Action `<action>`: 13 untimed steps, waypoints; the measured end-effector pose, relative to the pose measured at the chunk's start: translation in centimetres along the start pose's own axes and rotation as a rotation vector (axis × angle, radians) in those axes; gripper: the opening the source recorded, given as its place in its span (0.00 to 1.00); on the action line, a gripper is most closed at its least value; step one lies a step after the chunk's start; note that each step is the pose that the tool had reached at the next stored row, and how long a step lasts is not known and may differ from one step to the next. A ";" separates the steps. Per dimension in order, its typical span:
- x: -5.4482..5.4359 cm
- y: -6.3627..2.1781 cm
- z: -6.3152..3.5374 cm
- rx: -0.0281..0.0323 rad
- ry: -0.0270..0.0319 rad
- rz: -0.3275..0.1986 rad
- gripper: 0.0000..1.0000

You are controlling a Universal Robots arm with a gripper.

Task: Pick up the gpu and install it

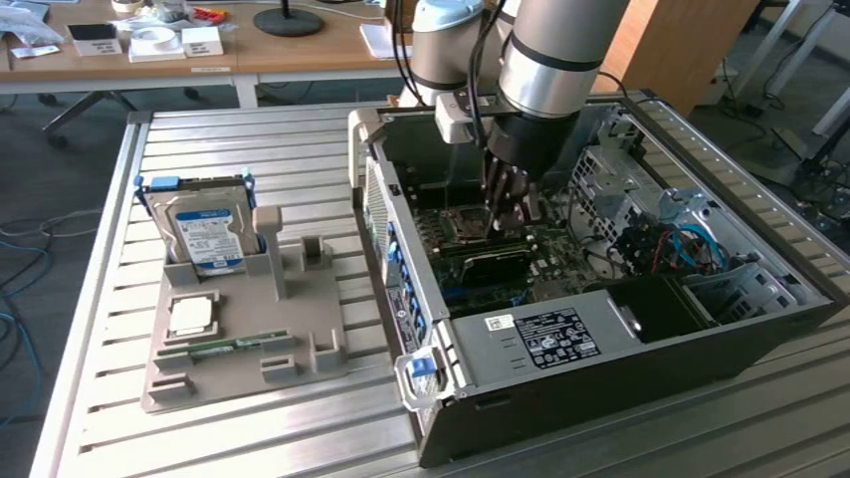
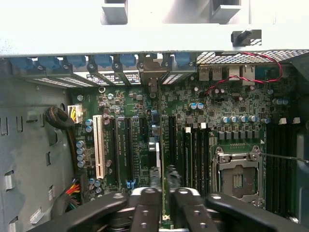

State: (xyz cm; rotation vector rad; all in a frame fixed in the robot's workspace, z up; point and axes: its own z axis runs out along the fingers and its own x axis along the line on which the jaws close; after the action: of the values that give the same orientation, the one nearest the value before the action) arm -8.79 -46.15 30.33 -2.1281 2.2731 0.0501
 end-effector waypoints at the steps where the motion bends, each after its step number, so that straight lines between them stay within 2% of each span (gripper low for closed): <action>1: 0.0 0.00 0.00 0.0000 0.0000 0.000 0.15; 2: 0.0 0.00 0.00 0.0000 0.0000 0.000 0.15; 3: 0.0 0.00 0.00 0.0000 0.0000 0.000 0.11; 13: 0.0 0.00 0.02 -0.0001 0.0001 -0.001 0.11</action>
State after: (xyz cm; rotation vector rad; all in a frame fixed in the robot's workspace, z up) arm -8.79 -46.11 30.31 -2.1295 2.2718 0.0500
